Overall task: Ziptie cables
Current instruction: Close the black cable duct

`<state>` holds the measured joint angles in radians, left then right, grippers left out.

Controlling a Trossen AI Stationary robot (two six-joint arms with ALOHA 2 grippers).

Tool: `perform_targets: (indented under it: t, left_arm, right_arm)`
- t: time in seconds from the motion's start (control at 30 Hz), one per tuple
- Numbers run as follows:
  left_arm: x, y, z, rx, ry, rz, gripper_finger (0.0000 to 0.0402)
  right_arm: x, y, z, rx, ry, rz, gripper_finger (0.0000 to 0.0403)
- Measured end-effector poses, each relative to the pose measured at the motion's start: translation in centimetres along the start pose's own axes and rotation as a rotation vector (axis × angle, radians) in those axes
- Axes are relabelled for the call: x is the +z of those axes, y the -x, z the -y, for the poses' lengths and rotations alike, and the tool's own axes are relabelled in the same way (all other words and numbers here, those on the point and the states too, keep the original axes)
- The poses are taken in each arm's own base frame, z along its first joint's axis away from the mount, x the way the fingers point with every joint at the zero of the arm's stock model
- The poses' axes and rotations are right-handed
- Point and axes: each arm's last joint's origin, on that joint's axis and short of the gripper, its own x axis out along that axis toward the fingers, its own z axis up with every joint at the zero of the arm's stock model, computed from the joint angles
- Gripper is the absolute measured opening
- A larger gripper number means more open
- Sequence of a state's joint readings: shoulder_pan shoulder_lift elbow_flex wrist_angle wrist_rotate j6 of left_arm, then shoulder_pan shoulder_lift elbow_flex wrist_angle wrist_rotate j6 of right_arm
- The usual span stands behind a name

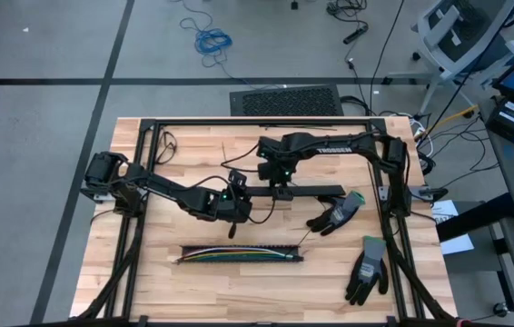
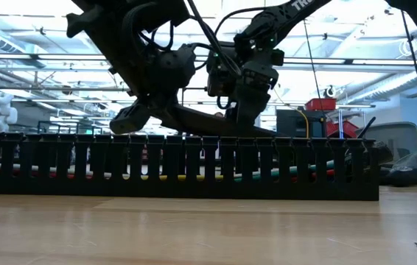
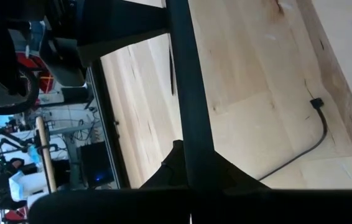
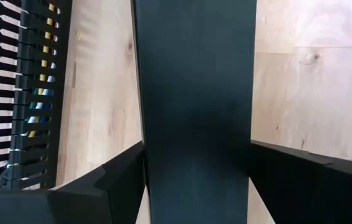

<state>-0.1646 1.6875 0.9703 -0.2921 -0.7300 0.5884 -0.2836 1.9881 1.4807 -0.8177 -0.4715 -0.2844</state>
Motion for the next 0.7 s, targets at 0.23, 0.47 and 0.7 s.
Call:
perform_targets:
  t: [0.23, 0.47, 0.7]
  left_arm:
    - [0.0, 0.0, 0.0, -0.02, 0.002, 0.011, 0.0004]
    - [-0.1, -0.2, -0.1, -0.018, 0.008, 0.006, 0.0004]
    - [-0.2, -0.3, -0.2, -0.016, 0.008, 0.001, 0.0004]
  right_arm:
    - [0.8, 1.1, 0.0, 0.002, 0.013, 0.026, 0.0249]
    - [1.2, 2.0, 0.1, 0.016, 0.012, 0.045, 0.0249]
    - [1.2, 1.7, 0.4, 0.014, 0.021, 0.038, 0.0249]
